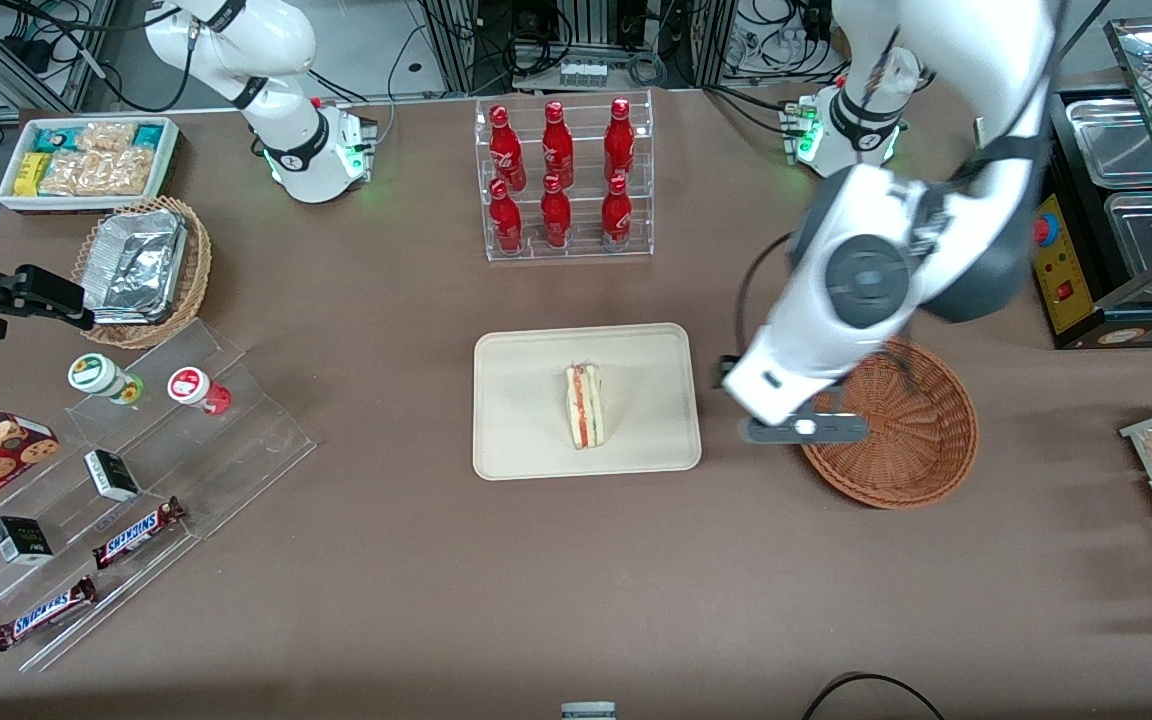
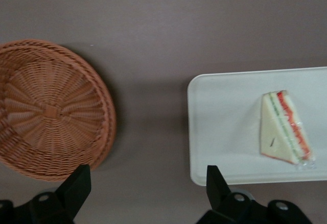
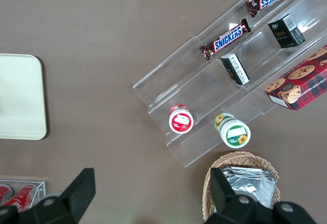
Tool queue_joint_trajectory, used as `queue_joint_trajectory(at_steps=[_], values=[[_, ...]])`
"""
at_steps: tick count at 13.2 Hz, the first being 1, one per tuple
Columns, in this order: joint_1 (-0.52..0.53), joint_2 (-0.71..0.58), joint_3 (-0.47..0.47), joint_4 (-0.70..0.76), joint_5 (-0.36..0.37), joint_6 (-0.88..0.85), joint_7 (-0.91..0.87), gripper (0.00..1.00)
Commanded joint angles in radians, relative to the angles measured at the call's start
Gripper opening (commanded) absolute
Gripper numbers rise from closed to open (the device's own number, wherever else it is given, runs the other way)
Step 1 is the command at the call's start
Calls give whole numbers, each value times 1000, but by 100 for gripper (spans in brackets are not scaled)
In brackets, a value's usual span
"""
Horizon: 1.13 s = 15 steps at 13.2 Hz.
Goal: Place sandwich from basket to tray
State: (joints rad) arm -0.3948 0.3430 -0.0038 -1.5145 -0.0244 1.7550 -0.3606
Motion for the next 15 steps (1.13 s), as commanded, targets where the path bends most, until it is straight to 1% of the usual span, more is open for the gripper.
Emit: queue_joint_trajectory(at_steps=[1, 3, 6, 10, 11, 13, 15], values=[[75, -116, -12, -137, -12, 12, 95, 100], [134, -156, -12, -161, -14, 0, 161, 100], [204, -248, -10, -245, -14, -11, 261, 100], [238, -350, -8, -323, -8, -49, 265, 100], [264, -373, -12, -335, -8, -72, 265, 100], [281, -404, -16, -332, -6, -132, 267, 100], [365, -429, -86, -328, -2, -178, 269, 100]])
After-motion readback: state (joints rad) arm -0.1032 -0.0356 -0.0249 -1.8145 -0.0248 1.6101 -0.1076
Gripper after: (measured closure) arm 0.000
